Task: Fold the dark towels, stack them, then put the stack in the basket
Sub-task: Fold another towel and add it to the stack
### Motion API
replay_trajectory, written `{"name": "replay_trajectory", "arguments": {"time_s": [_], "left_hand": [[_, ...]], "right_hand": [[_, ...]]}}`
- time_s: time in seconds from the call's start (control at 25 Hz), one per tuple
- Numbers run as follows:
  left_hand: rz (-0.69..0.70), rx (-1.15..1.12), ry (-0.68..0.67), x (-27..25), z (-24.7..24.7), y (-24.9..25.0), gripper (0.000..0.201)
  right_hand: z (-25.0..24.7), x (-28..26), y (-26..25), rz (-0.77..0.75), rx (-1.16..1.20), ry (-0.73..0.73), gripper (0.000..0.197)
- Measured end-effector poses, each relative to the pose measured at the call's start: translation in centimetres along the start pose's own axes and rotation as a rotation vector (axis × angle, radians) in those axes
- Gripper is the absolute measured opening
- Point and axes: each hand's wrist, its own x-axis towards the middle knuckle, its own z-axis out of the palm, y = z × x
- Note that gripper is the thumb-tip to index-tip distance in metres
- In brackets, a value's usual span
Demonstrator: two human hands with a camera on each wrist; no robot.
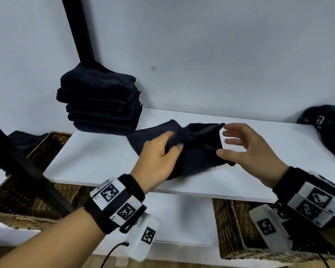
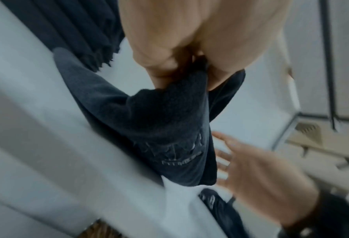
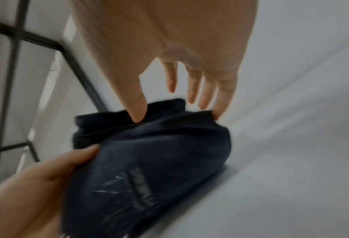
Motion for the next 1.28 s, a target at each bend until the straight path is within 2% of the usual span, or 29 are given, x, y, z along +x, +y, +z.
{"name": "replay_trajectory", "arguments": {"time_s": [0.08,0.16,0.28,0.36,0.44,0.52,0.64,0.72,0.76,0.84,0.92,1.0,1.04,1.12,1.2,1.24,1.28], "left_hand": [[-0.133,-0.255,0.076,1.8,-1.6,-0.2,0.013],[-0.268,-0.393,0.149,3.9,-2.9,-1.3,0.018],[-0.531,-0.236,0.19,6.4,-4.7,-4.3,0.013],[-0.617,-0.028,0.153,6.5,-5.3,-6.2,0.037],[-0.608,0.041,0.141,6.1,-5.5,-7.2,0.046],[-0.542,-0.021,0.159,5.6,-5.5,-7.6,0.045],[-0.39,-0.157,0.217,5.7,-5.4,-6.9,0.038],[-0.404,-0.173,0.256,6.4,-5.2,-7.2,0.033],[-0.457,-0.153,0.257,6.6,-5.1,-7.6,0.031],[-0.571,-0.035,0.229,6.8,-4.9,-8.3,0.035],[-0.607,0.133,0.189,6.8,-5.2,-8.0,0.042],[-0.589,0.252,0.164,6.5,-5.6,-7.3,0.049],[-0.586,0.241,0.155,6.3,-5.8,-6.8,0.052],[-0.65,0.028,0.128,5.5,-5.8,-5.8,0.057],[-0.729,-0.269,0.09,4.8,-5.4,-4.7,0.048],[-0.725,-0.36,0.066,4.6,-5.2,-4.2,0.039],[-0.698,-0.41,0.044,4.4,-5.0,-3.8,0.033]], "right_hand": [[1.1,3.8,-0.1,0.069,0.027,-0.057,0.073],[3.1,7.9,-0.3,0.12,0.132,-0.185,0.055],[6.3,12.5,0.2,0.121,-0.028,-0.184,0.022],[7.8,13.8,1.1,0.131,-0.104,-0.171,0.015],[8.2,14.5,1.4,0.149,-0.117,-0.175,0.013],[7.3,14.9,0.8,0.172,-0.053,-0.242,0.013],[5.5,15.9,-1.1,0.139,0.232,-0.406,0.022],[6.1,16.6,-1.0,0.176,0.434,-0.434,0.024],[6.9,16.8,-0.4,0.193,0.385,-0.411,0.023],[8.6,17.2,1.4,0.169,0.027,-0.307,0.02],[9.3,17.8,2.4,0.129,-0.208,-0.233,0.024],[9.1,18.0,2.1,0.124,-0.325,-0.274,0.031],[8.8,17.9,1.7,0.146,-0.383,-0.311,0.035],[8.1,17.0,1.6,0.277,-0.365,-0.426,0.038],[7.1,14.9,1.2,0.477,-0.236,-0.573,0.032],[6.5,13.8,0.8,0.511,-0.195,-0.619,0.029],[5.7,13.4,0.5,0.476,-0.212,-0.608,0.031]]}}
